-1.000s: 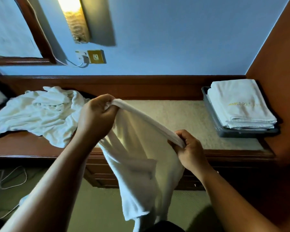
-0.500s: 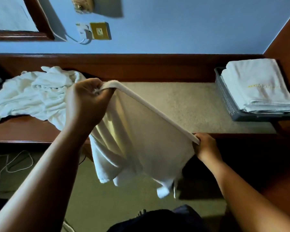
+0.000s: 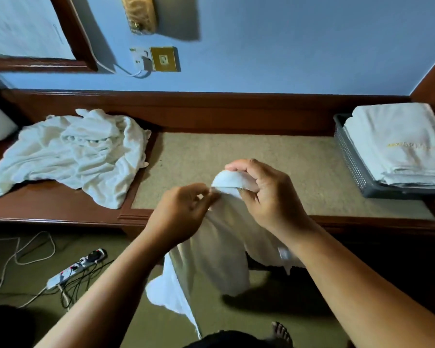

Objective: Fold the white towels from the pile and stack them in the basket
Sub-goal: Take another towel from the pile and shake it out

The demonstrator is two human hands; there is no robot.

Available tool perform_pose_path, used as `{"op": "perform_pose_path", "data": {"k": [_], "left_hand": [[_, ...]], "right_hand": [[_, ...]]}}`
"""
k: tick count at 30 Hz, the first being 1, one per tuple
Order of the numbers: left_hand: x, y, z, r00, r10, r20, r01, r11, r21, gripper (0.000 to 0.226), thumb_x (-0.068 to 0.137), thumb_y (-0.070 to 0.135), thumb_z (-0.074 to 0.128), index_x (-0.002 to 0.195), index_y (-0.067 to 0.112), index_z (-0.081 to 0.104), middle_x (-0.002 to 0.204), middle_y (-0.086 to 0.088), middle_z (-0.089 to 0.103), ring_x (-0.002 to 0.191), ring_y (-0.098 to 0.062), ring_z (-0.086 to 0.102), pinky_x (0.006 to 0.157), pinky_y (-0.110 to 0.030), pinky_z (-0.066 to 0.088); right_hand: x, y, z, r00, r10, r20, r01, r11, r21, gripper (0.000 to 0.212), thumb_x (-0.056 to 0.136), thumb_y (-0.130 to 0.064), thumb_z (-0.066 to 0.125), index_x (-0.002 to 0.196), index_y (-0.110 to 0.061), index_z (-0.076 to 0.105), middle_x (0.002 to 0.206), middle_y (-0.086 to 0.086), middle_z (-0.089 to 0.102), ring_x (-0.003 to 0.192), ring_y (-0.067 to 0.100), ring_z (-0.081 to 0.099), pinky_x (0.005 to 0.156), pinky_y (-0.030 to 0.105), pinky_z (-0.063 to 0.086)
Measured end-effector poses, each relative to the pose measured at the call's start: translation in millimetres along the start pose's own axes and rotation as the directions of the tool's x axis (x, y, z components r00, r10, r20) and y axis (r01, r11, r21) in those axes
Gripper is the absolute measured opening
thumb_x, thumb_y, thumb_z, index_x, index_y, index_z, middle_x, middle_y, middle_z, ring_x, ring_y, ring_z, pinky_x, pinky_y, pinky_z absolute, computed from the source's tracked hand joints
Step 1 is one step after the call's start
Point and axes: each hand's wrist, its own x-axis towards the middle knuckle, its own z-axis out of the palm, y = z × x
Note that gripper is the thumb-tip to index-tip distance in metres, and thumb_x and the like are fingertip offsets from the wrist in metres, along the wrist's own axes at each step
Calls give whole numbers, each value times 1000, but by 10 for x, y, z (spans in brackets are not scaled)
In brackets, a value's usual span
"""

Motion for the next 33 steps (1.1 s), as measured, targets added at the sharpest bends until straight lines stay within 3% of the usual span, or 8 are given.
{"op": "perform_pose_path", "data": {"k": [5, 7, 10, 13, 15, 22, 26, 33], "left_hand": [[131, 86, -518, 977, 93, -192, -98, 995, -18, 27, 96, 40, 62, 74, 24, 64, 66, 6, 65, 55, -11, 56, 51, -18, 38], [134, 212, -535, 994, 103, -23, -104, 994, -26, 16, 89, 48, 67, 91, 32, 67, 66, 10, 68, 56, -3, 59, 53, -17, 44], [71, 356, -265, 966, 80, 245, -100, 992, 71, 54, 76, 60, 75, 126, 47, 59, 79, 26, 65, 76, 7, 63, 64, -13, 47], [34, 377, -41, 965, 149, 214, -152, 988, -6, 20, 93, 46, 66, 95, 27, 71, 58, 20, 57, 55, 5, 54, 54, -19, 37], [61, 322, -71, 973, 192, 129, -181, 979, -96, 27, 98, 37, 59, 77, 21, 64, 59, 10, 55, 55, 1, 50, 54, -31, 39], [177, 450, -469, 972, 234, 33, -224, 956, -192, 37, 94, 44, 55, 78, 12, 66, 66, -11, 61, 57, -9, 54, 50, -32, 39], [209, 334, -655, 989, 145, -6, -143, 968, -205, 45, 85, 57, 56, 84, 15, 72, 69, -14, 67, 57, -24, 62, 55, -48, 51], [134, 186, -688, 999, 47, 27, -46, 997, -63, 51, 77, 60, 53, 75, 12, 70, 65, -14, 66, 55, -14, 58, 54, -41, 50]], "right_hand": [[-169, 323, -194, 978, 191, 81, -190, 982, -16, 28, 92, -29, 56, 117, -22, 65, 109, -15, 64, 99, -1, 60, 85, 22, 52], [-186, 257, -172, 980, 191, 50, -193, 980, 45, 30, 90, -36, 54, 113, -21, 66, 104, -14, 66, 96, -6, 61, 80, 12, 48], [-112, 69, -99, 991, 107, -82, -100, 991, 89, 19, 88, -18, 66, 105, -12, 69, 95, -11, 68, 89, -8, 62, 75, 8, 44], [-55, -40, -144, 987, 49, -151, -43, 998, 45, 21, 85, 1, 71, 103, -8, 69, 95, -8, 68, 88, -7, 62, 76, 7, 45], [-101, -13, -258, 991, 16, -134, -14, 1000, 16, 23, 83, 0, 73, 104, -8, 69, 98, -7, 68, 90, -3, 63, 77, 8, 46], [-799, 836, -113, 956, 287, 62, -269, 941, -204, 21, 86, -25, 57, 103, -14, 66, 94, -12, 50, 78, 13, 54, 61, 16, 34], [-1127, 1235, -123, 774, 620, -130, -632, 743, -222, 16, 75, 5, 66, 76, -11, 65, 80, 1, 56, 75, 29, 59, 56, 20, 32], [-1015, 1365, -344, 545, 792, -276, -825, 566, -7, 16, 88, -22, 55, 75, -14, 60, 73, 0, 60, 76, 28, 61, 63, 30, 37]]}}
